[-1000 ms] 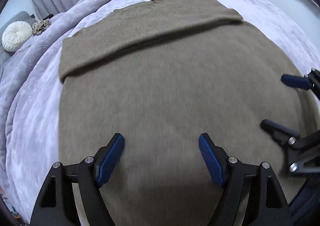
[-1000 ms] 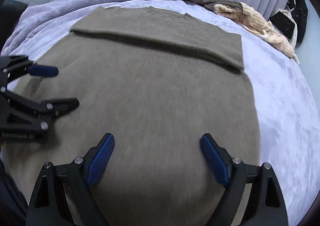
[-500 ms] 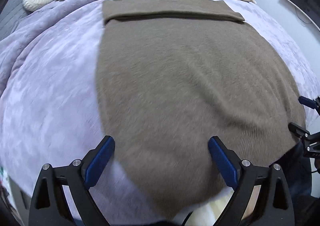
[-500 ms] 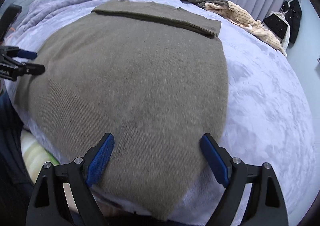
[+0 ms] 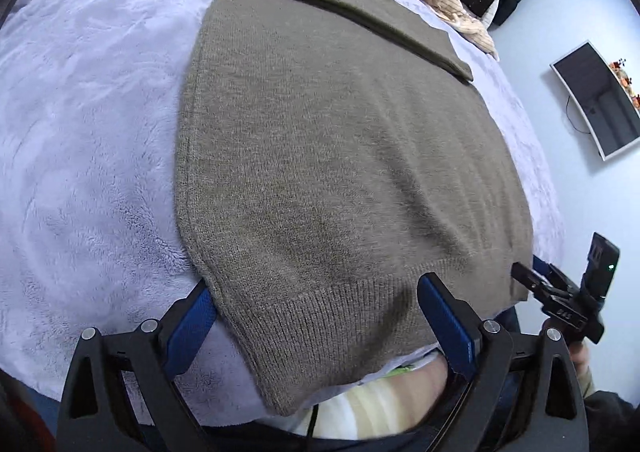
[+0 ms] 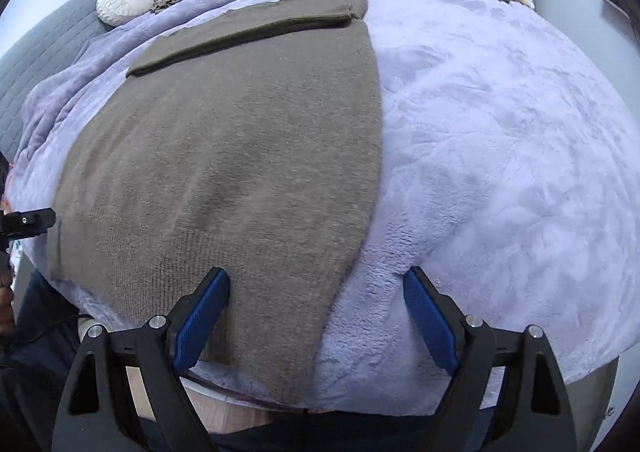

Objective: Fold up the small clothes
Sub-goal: 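Move both tools down to the ribbed hem of the sweater, then close both tools on the ribbed hem of the sweater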

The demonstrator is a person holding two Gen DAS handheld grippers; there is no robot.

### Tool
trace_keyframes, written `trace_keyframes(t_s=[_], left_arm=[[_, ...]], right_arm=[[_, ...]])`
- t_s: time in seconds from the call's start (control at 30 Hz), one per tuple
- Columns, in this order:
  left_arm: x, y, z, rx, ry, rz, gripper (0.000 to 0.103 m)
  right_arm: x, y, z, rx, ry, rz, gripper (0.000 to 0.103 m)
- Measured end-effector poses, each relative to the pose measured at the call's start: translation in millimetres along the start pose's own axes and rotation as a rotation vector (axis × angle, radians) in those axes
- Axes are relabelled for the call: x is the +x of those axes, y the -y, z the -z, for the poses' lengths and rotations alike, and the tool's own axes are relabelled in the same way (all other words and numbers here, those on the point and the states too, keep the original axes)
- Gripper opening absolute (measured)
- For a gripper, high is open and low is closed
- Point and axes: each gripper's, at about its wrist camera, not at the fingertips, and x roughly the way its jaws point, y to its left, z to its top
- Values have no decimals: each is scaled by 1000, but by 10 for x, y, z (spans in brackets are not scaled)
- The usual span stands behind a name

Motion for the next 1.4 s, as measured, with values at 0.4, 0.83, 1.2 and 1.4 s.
trace_keyframes(t_s=[0.4,0.83,1.2,1.4], left_arm=[[-23,153,114,48,37,-30,83],[3,111,145,66,-3,-1,100],[-193,90,184,-3,41,9,14],[-548,93,123,-31,169,74,14]], right_arm=[[-19,-94,64,-13,31,-147,56],[23,-102,79,10,22,-205,43],[-31,-163,-30,-17,0,-255,12],[-244,32,-118,76,56,-351,11]])
